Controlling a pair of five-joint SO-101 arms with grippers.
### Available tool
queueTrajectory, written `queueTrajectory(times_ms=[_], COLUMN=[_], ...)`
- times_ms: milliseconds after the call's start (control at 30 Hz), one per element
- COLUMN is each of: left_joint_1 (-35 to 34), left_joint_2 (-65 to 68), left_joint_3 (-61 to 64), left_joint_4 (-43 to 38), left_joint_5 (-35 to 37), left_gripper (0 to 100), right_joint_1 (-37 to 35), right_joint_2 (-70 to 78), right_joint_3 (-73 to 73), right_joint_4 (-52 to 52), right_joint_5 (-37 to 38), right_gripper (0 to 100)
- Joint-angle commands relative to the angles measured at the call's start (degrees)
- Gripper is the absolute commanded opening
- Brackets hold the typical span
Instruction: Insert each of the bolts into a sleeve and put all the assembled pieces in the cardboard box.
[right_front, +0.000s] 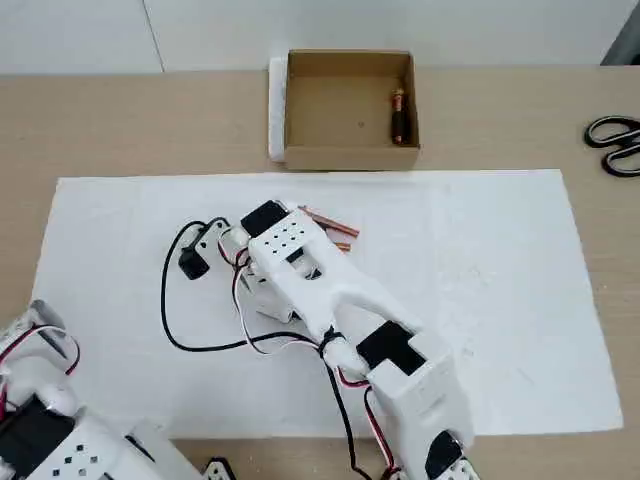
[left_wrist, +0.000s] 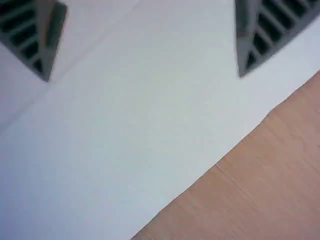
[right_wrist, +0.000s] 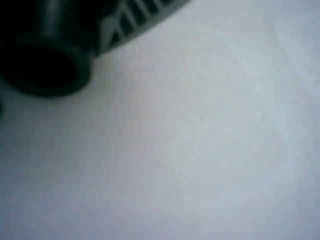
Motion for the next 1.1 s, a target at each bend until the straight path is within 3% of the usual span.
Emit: queueTrajectory(times_ms=[0,767,1067], left_joint_1=[0.18,0.26,0.26], left_joint_2=[-0.44,-0.44,-0.44], left_joint_3=[-0.13,-0.13,-0.13], left_joint_4=[-1.14,-1.05,-1.05], left_joint_5=[0.26,0.26,0.26], left_gripper=[23,23,23], right_joint_1=[0.31,1.01,10.77], right_joint_2=[0.13,-14.20,-22.20], right_joint_3=[0.35,-8.18,-8.18], right_joint_4=[0.04,11.56,11.03], right_joint_5=[-0.62,-5.71,-12.13], right_gripper=[0.6,0.4,0.4])
